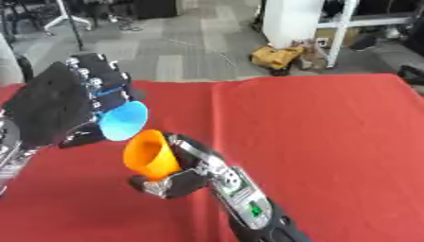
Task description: Pour the contents of one cup into another cup.
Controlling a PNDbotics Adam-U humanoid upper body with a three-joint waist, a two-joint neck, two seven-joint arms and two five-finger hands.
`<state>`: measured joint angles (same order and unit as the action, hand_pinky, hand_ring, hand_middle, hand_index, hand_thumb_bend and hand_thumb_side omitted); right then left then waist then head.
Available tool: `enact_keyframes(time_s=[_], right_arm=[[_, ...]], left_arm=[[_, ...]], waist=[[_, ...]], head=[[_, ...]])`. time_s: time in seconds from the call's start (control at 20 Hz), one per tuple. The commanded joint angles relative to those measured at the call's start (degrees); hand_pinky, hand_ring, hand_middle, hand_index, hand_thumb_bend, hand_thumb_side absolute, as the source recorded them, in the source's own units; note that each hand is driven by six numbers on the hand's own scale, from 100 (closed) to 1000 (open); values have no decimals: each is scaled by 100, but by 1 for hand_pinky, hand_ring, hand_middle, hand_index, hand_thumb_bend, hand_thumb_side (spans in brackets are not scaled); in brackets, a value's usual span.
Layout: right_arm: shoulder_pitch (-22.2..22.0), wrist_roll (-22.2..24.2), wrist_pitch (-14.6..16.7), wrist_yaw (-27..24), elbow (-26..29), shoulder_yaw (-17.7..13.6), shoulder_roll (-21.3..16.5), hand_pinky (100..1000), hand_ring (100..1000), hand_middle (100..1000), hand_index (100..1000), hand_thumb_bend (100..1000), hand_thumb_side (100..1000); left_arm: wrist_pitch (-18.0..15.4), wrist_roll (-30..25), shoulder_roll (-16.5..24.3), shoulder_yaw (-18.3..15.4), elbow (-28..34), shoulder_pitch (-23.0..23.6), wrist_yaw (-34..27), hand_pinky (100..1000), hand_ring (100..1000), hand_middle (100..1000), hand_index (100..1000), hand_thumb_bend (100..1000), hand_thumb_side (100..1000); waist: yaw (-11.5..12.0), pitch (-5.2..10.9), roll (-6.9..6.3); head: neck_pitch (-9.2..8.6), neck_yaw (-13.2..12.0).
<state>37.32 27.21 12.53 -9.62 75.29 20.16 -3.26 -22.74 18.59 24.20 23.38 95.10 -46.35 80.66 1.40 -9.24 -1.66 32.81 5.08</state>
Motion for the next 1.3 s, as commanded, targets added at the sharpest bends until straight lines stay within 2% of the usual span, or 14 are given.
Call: enact_keyframes(time_s=[0.05, 0.4, 0.8, 1.3], right_arm=[[104, 16, 13, 3, 59, -48, -1, 702, 425, 685, 754, 326, 100], [103, 15, 13, 14, 49, -48, -8, 702, 425, 685, 754, 326, 100], [100, 12, 17, 18, 39, -54, -20, 702, 425, 685, 754, 326, 100], [101, 10, 20, 22, 37, -57, -22, 701, 425, 685, 754, 326, 100]], left_arm=[[27, 11, 87, -46, 56, -107, 25, 427, 393, 350, 644, 620, 100], [80, 16, 111, -106, 100, -116, 13, 432, 397, 353, 644, 621, 100], [223, -34, 255, -234, 481, -155, -109, 437, 406, 358, 644, 626, 100], [169, -137, 272, -193, 541, -161, -136, 439, 407, 358, 644, 635, 100]], waist=[[1, 97, -5], [12, 98, -6], [42, 110, -21], [45, 112, -18]], head=[[-35, 14], [-34, 21], [-32, 40], [-37, 43]])
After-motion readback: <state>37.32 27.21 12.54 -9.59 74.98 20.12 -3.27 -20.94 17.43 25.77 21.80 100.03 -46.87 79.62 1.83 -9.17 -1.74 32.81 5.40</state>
